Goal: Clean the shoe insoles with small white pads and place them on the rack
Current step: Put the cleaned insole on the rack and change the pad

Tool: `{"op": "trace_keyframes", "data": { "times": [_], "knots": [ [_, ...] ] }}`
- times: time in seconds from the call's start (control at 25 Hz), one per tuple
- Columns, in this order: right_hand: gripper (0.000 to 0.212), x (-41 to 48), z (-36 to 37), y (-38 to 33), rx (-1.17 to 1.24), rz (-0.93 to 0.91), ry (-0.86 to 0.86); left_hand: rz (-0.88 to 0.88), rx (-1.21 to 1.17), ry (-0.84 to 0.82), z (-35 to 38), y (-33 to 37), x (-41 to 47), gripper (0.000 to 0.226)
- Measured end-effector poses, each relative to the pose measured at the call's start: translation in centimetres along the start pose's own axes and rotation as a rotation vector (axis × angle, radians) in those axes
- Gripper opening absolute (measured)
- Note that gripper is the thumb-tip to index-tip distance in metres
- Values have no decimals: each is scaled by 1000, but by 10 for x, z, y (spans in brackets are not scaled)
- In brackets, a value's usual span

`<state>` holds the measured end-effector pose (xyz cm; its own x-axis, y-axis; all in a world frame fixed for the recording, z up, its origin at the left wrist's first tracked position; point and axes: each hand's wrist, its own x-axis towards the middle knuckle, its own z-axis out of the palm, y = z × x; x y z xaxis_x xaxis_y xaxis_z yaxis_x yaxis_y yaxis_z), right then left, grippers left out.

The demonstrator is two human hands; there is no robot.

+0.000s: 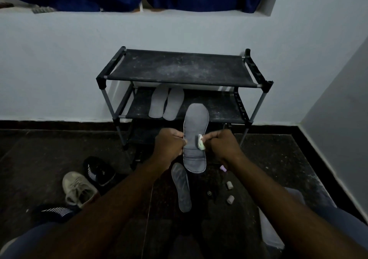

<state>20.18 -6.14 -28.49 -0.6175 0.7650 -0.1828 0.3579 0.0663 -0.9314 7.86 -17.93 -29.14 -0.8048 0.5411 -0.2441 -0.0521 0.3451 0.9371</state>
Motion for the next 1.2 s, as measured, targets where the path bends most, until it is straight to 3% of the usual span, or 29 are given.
{"op": "trace_keyframes", "data": {
  "times": [0.16, 0.64, 0.88, 1.2],
  "knots": [
    [12, 61, 6, -4, -4, -1, 12, 43, 132, 43, 7, 14, 60, 6],
    [10, 241, 37, 14, -162, -42, 42, 221, 585, 127, 45, 32, 216, 28],
    [33, 281, 54, 22, -308, -54, 97, 336, 724, 126, 50, 30, 240, 43],
    [35, 288, 60, 17, -359, -48, 117, 372, 788, 130, 53, 31, 245, 52]
  ]
}}
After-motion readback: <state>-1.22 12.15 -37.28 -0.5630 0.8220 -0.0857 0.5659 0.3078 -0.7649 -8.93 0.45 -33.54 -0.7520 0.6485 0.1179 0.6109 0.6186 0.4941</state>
